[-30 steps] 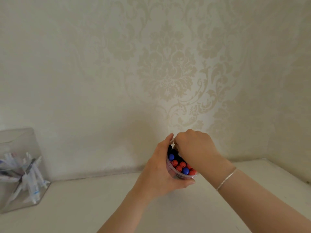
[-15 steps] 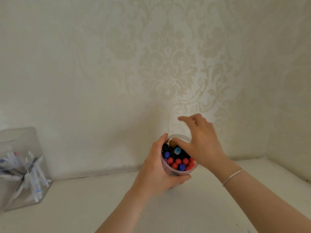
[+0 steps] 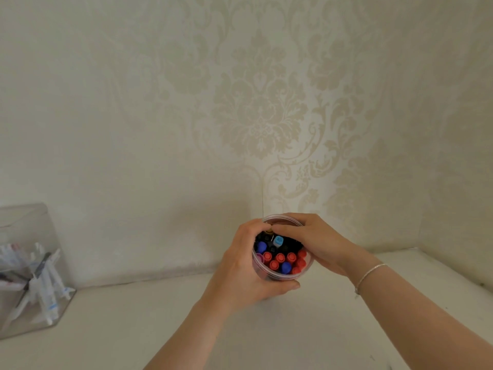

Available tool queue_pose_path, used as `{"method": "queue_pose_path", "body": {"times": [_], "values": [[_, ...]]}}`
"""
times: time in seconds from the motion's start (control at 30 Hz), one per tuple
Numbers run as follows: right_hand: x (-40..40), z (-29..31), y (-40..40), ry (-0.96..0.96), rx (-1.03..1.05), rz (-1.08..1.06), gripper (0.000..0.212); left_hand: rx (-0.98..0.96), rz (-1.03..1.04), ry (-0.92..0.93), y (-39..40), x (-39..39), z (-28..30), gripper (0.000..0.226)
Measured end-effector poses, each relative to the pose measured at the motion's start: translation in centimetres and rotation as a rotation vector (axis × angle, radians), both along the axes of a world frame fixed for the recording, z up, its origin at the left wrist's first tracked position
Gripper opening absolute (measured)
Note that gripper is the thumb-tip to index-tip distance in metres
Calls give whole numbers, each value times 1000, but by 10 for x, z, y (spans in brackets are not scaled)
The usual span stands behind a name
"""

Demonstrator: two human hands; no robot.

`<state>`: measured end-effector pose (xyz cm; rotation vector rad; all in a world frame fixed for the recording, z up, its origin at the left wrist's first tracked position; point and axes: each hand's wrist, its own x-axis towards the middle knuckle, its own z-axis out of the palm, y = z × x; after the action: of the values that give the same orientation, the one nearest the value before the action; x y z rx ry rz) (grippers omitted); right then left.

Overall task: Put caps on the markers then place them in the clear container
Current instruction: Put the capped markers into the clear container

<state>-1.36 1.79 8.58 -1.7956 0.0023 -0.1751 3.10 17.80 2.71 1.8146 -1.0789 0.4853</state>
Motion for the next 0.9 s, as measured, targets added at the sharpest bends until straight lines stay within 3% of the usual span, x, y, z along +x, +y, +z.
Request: {"method": "queue_pose_path", "body": {"times": [0.13, 0.4, 0.67, 0.9], "values": [[-2, 4, -1, -3, 78, 18, 22, -73, 2, 83, -6, -2, 0, 92], [-30, 9, -33, -87, 159, -277, 37, -119, -111, 256, -56, -22, 10, 92], [-47, 2, -87, -24, 356, -634, 17, -110, -255, 508, -127, -34, 0, 122], [-54, -9, -112, -10, 423, -650, 21, -20, -277, 533, -149, -32, -1, 113]]}}
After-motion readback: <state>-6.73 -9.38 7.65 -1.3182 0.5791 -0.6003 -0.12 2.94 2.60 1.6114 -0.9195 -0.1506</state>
